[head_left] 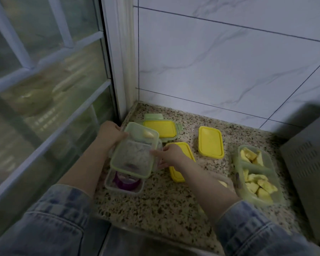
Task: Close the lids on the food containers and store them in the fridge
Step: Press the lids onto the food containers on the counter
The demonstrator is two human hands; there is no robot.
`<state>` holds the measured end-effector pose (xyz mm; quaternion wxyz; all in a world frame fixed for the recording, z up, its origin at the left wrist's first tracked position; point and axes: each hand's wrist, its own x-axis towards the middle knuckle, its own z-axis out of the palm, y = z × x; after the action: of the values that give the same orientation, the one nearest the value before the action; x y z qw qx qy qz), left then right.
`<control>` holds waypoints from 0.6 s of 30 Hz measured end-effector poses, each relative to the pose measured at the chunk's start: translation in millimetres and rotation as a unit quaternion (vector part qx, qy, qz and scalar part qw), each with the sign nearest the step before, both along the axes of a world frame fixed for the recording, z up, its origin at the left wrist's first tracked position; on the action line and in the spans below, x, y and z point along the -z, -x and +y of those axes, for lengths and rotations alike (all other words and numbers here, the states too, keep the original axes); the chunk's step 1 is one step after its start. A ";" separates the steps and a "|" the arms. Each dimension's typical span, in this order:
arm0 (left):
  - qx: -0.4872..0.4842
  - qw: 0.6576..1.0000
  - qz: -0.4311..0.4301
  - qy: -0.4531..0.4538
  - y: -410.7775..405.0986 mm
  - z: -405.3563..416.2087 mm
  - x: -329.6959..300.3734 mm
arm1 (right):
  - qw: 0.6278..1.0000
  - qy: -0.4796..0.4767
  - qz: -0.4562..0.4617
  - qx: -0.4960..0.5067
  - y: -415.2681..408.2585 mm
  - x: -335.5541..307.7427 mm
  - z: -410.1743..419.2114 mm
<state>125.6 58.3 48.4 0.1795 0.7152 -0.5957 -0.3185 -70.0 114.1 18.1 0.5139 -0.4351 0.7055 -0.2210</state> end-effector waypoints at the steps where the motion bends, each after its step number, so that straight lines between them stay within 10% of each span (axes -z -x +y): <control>1: 0.002 1.000 -0.001 0.000 -4.6 1.5 3.2 | 1.000 0.001 0.023 -0.001 -6.7 1.7 2.8; 18: -0.001 0.992 0.048 0.115 -28.0 32.7 63.0 | 0.989 0.028 0.137 0.053 -48.3 24.4 36.5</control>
<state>153.6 91.0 -14.6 0.2891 0.6742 -0.6187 -0.2813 -21.8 150.6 -6.3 0.3873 -0.4373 0.7850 -0.2063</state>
